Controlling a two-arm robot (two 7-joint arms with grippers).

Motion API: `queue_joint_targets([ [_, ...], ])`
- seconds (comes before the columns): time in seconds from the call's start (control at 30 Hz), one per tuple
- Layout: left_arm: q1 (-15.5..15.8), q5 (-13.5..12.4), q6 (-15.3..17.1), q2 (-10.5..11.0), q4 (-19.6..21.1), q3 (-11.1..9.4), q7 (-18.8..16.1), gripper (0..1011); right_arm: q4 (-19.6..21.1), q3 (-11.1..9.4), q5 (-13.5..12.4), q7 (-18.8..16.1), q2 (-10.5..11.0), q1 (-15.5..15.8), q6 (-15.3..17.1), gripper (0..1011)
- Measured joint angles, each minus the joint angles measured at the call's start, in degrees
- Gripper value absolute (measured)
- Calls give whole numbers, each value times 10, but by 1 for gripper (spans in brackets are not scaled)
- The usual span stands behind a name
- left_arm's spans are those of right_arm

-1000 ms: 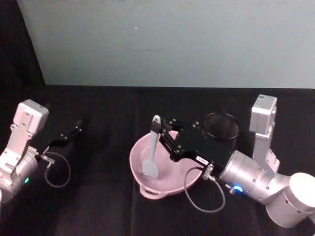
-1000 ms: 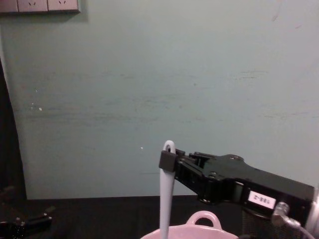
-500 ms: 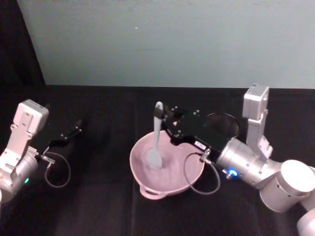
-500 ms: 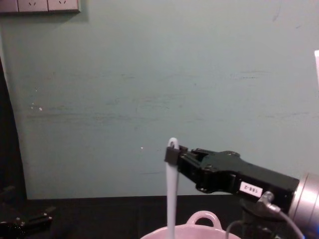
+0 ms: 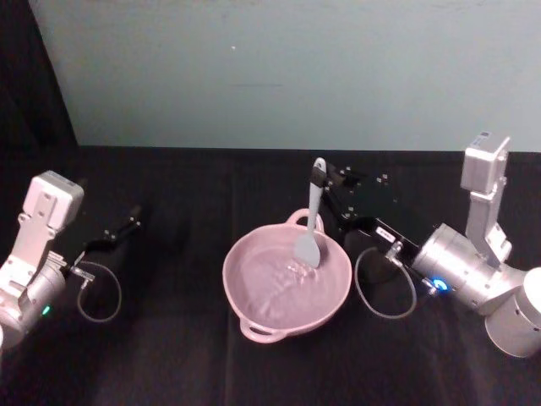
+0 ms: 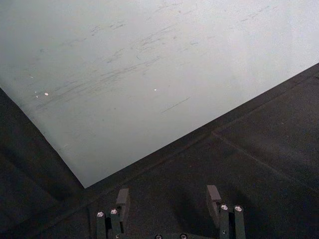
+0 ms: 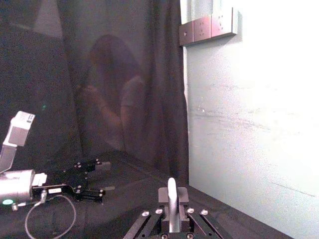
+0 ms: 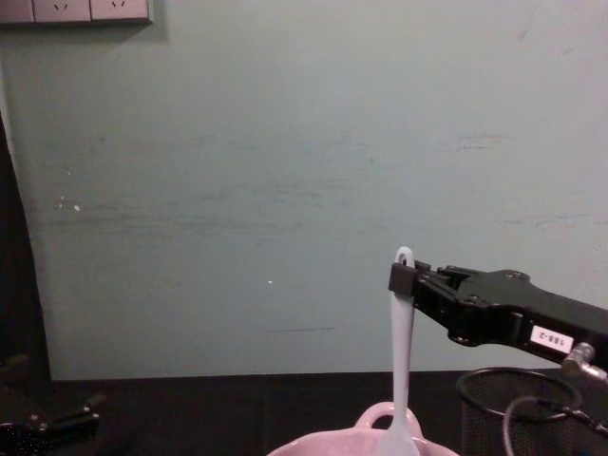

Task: Use the one hand to pick up the spoon and stir the clear water in the bowl.

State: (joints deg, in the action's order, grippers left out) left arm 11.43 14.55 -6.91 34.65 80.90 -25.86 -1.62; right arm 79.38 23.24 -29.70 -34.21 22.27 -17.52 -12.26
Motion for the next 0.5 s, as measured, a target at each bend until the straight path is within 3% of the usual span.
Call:
queue_joint_targets([
  [0.33,0,0,0,0,0,0,0,1005,41,-2,4,-1,20,27,10,111],
  [0.5,0,0,0,0,0,0,0,1005,68,7,3,-11,27,43,15,111],
])
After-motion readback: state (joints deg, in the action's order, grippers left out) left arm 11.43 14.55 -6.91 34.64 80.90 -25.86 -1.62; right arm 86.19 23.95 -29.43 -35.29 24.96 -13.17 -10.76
